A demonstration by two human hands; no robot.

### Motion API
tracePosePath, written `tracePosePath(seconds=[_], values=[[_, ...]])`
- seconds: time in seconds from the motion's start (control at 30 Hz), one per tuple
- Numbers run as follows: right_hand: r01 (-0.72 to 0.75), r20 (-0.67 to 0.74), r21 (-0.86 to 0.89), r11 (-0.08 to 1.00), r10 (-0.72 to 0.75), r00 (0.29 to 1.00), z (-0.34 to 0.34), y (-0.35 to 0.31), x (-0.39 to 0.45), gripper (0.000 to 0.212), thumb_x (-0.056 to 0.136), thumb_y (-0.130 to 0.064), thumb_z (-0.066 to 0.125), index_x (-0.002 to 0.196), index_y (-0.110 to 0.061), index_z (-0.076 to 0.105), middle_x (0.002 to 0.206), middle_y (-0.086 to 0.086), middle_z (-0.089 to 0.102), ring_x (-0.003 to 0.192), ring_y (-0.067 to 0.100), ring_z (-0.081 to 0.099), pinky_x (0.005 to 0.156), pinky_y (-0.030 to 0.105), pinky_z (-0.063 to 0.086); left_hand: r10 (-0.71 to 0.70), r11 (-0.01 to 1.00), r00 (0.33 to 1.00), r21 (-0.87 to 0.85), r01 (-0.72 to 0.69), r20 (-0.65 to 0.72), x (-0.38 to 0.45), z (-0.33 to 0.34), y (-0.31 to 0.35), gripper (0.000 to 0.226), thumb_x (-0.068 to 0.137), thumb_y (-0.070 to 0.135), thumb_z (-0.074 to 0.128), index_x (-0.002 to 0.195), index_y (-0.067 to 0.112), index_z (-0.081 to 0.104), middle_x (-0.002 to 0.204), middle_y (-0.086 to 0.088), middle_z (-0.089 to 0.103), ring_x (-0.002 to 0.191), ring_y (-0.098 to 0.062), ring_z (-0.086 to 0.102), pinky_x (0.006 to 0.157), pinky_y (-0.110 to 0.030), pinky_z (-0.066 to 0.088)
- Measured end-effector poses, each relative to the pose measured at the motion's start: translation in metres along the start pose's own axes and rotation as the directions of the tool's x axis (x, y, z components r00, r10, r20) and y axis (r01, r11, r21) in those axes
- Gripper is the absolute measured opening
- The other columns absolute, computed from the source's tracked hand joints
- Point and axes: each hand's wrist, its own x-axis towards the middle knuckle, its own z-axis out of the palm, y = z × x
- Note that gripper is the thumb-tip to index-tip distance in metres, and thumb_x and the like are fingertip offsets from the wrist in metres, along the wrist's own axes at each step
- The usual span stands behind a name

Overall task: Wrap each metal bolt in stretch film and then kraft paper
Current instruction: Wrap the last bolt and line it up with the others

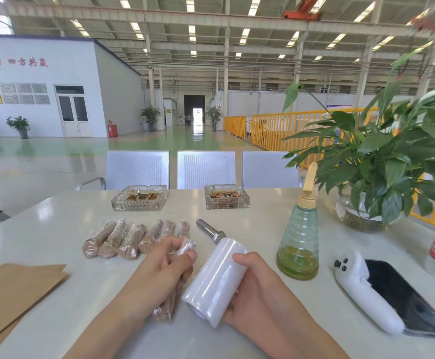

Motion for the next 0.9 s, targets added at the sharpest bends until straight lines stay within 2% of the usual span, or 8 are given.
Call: tracePosePath(seconds=[0.13, 0.27, 0.33, 0.43, 0.6, 0.7, 0.83, 0.9], values=[[-0.025, 0.01, 0.054, 0.998, 0.025, 1.0, -0.002, 0.0, 0.003, 0.06, 0.067, -0.021, 0.091, 0.12, 0.001, 0.074, 0.119, 0.027, 0.071, 0.109, 0.042, 0.071, 0.083, 0.05, 0.06, -0.16, 0.961, 0.981, -0.21, 0.181, 0.11, 0.005, -0.002, 0.003, 0.033, 0.104, 0.009, 0.043, 0.084, 0.0, 0.068, 0.06, -0.017, 0.054, 0.047, -0.023, 0.049, 0.053, -0.032, 0.039], [0.006, 0.086, 0.037, 0.999, -0.009, 0.996, -0.014, 0.001, -0.001, 0.068, 0.082, -0.023, 0.085, 0.14, 0.001, 0.057, 0.132, 0.028, 0.063, 0.12, 0.042, 0.064, 0.096, 0.053, 0.056, -0.031, 0.99, 0.98, -0.128, 0.057, 0.197, -0.008, -0.01, 0.008, 0.013, 0.097, 0.021, 0.069, 0.091, 0.009, 0.071, 0.081, -0.016, 0.064, 0.072, -0.026, 0.061, 0.069, -0.035, 0.049], [0.014, 0.102, 0.042, 0.999, -0.018, 0.995, -0.017, 0.001, -0.001, 0.066, 0.082, -0.021, 0.084, 0.138, -0.001, 0.055, 0.116, 0.027, 0.068, 0.104, 0.042, 0.07, 0.081, 0.05, 0.06, -0.047, 0.981, 0.985, -0.176, 0.076, 0.165, -0.009, -0.011, 0.006, 0.018, 0.095, 0.018, 0.072, 0.105, 0.004, 0.065, 0.081, -0.019, 0.064, 0.067, -0.032, 0.065, 0.06, -0.036, 0.053], [0.003, 0.034, 0.061, 0.998, -0.005, 0.999, -0.019, 0.001, 0.008, 0.067, 0.072, -0.016, 0.088, 0.132, 0.001, 0.064, 0.114, 0.031, 0.069, 0.097, 0.045, 0.072, 0.074, 0.049, 0.061, 0.006, 0.99, 0.996, -0.139, 0.005, 0.084, -0.006, -0.004, 0.006, 0.021, 0.091, 0.019, 0.077, 0.107, 0.015, 0.066, 0.079, -0.014, 0.063, 0.057, -0.032, 0.064, 0.051, -0.033, 0.049], [-0.024, -0.028, 0.064, 0.998, 0.025, 0.999, -0.016, 0.005, 0.017, 0.056, 0.069, -0.015, 0.091, 0.12, 0.001, 0.073, 0.123, 0.027, 0.069, 0.111, 0.042, 0.07, 0.085, 0.048, 0.06, 0.111, 0.992, 0.994, 0.055, -0.112, 0.013, -0.005, 0.003, -0.001, 0.017, 0.096, 0.021, 0.071, 0.103, 0.035, 0.065, 0.079, -0.006, 0.071, 0.051, -0.021, 0.051, 0.051, -0.029, 0.04], [-0.044, -0.009, 0.07, 0.997, 0.045, 0.999, -0.018, 0.006, 0.018, 0.051, 0.075, -0.017, 0.085, 0.122, 0.001, 0.072, 0.125, 0.026, 0.069, 0.114, 0.041, 0.07, 0.089, 0.048, 0.059, 0.069, 0.995, 0.998, 0.078, -0.069, 0.004, -0.004, 0.005, 0.0, 0.006, 0.1, 0.027, 0.064, 0.104, 0.028, 0.061, 0.075, -0.006, 0.072, 0.054, -0.021, 0.048, 0.05, -0.029, 0.039], [-0.046, -0.013, 0.008, 0.999, 0.046, 0.999, -0.016, 0.0, 0.017, 0.039, 0.068, -0.016, 0.083, 0.105, -0.003, 0.081, 0.108, 0.022, 0.076, 0.093, 0.037, 0.077, 0.068, 0.041, 0.063, -0.147, 0.974, 0.987, -0.164, 0.156, 0.064, 0.0, 0.001, 0.0, 0.03, 0.104, 0.017, 0.046, 0.095, 0.004, 0.072, 0.068, -0.018, 0.063, 0.059, -0.027, 0.053, 0.067, -0.041, 0.042], [-0.029, -0.015, 0.003, 1.0, 0.03, 0.999, -0.011, -0.004, 0.016, 0.043, 0.067, -0.006, 0.079, 0.109, -0.001, 0.079, 0.101, 0.022, 0.076, 0.082, 0.036, 0.077, 0.062, 0.04, 0.062, -0.132, 0.979, 0.982, -0.138, 0.151, 0.137, -0.002, -0.006, 0.004, 0.025, 0.103, 0.011, 0.05, 0.102, 0.003, 0.074, 0.078, -0.017, 0.067, 0.068, -0.028, 0.059, 0.072, -0.04, 0.044]])
